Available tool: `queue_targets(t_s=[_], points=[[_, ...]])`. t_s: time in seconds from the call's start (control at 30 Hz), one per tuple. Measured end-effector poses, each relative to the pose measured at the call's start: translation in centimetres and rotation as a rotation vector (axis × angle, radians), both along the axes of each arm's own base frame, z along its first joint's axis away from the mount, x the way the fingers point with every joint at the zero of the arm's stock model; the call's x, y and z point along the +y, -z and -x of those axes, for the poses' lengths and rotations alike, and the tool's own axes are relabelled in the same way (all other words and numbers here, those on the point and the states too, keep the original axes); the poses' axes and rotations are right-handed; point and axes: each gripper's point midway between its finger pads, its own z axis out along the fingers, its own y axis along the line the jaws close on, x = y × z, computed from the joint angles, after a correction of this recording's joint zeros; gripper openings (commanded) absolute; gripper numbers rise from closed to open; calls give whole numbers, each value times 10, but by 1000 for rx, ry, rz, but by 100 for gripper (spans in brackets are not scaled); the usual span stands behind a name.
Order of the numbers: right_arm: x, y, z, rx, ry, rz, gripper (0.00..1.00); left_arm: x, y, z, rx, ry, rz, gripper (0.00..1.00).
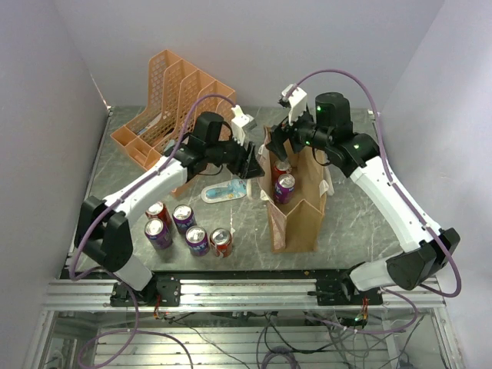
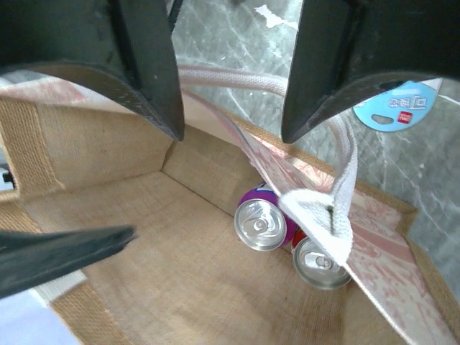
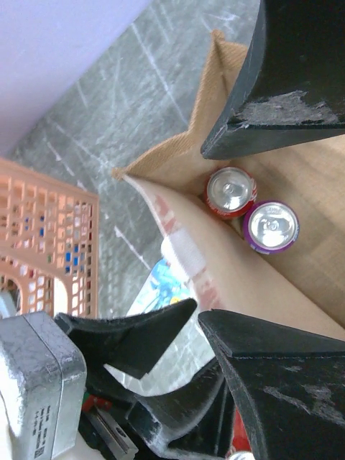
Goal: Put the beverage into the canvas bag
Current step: Place the drink in the canvas bag, then pick up the drink from the center of the board.
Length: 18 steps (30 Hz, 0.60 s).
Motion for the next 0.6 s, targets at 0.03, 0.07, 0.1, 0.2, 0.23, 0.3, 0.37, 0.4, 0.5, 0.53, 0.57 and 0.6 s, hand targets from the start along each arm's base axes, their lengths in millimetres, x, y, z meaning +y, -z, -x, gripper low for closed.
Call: queue_targets(t_s=[0.03, 0.07, 0.1, 0.2, 0.23, 0.3, 0.37, 0.4, 0.5, 0.53, 0.57, 0.6], points=[[5, -3, 2, -6, -13, -3, 85, 3, -5, 1, -20, 7, 2, 74], [11, -7, 5, -12, -29, -5, 85, 6, -11, 4, -43, 19, 6, 76], [17, -9, 8, -16, -45, -8, 85, 11, -18, 5, -65, 26, 9, 77], [36, -17, 19, -29, -98, -15, 85, 34, -40, 0, -133, 11, 26, 78], [42, -18, 22, -32, -115, -16, 86, 46, -47, -6, -156, -12, 33, 78], [56, -21, 31, -39, -154, -19, 86, 77, -59, -21, -193, -90, 38, 78], [70, -22, 40, -42, -196, -18, 87, 106, -65, -32, -215, -166, 35, 79], [76, -22, 44, -43, -214, -18, 88, 120, -67, -35, -223, -203, 30, 79], [98, -20, 55, -40, -289, -14, 89, 157, -69, -38, -238, -305, 3, 80], [106, -19, 58, -32, -317, -13, 89, 168, -71, -37, -243, -338, -5, 80], [114, -17, 61, -23, -344, -11, 89, 178, -72, -37, -247, -369, -13, 80], [125, -13, 62, -8, -378, -4, 89, 189, -73, -36, -252, -408, -22, 80]])
